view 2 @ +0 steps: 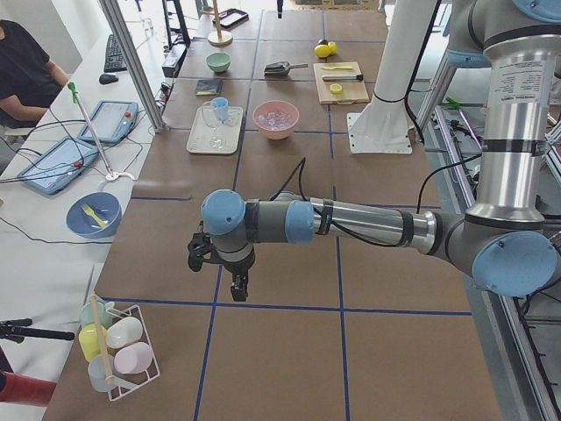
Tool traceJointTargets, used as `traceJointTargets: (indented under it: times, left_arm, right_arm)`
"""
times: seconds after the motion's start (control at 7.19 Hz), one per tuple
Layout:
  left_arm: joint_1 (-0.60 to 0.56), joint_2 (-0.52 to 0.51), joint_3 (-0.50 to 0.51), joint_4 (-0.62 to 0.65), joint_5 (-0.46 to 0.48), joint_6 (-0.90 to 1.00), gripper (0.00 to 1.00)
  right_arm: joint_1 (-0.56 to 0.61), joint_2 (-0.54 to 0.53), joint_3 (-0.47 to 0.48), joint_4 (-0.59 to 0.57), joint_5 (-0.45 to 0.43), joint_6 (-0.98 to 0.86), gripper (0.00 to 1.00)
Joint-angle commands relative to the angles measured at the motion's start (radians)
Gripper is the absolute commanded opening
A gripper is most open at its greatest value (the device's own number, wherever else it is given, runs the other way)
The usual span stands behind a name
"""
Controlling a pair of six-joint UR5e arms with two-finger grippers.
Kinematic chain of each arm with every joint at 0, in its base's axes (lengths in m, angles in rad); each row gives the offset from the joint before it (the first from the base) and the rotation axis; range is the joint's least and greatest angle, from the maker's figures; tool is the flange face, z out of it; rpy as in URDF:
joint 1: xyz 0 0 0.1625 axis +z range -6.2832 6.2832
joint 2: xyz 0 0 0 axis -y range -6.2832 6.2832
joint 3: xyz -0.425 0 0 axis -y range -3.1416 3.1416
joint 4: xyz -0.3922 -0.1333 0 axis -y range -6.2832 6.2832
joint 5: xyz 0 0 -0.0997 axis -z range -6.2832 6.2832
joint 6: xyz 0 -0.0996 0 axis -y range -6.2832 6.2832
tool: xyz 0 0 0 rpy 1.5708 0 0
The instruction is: Put ice in cup with scoop
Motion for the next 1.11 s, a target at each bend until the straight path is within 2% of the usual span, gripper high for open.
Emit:
traceJointTargets:
  times: [0.0,0.28,0.56,0.7,0.97]
  left_arm:
    - [0.001,0.02,-0.016,-0.009,-0.002,0.0,1.0]
    - [-0.001,0.038,-0.032,-0.009,0.0,0.002,1.0]
    - [-0.002,0.054,-0.048,-0.007,-0.002,0.002,1.0]
    - [0.001,0.054,-0.036,-0.009,-0.002,0.0,1.0]
    - [-0.01,0.066,-0.08,-0.003,0.003,-0.011,1.0]
  right_arm:
    - [0.002,-0.012,0.005,-0.007,-0.005,-0.064,1.0]
    - [0.022,-0.003,0.031,-0.109,-0.001,-0.179,1.0]
    - [0.051,0.0,0.115,-0.264,0.004,-0.248,1.0]
    - [0.049,0.003,0.106,-0.267,-0.004,-0.265,1.0]
    - [0.049,0.002,0.1,-0.256,-0.006,-0.264,1.0]
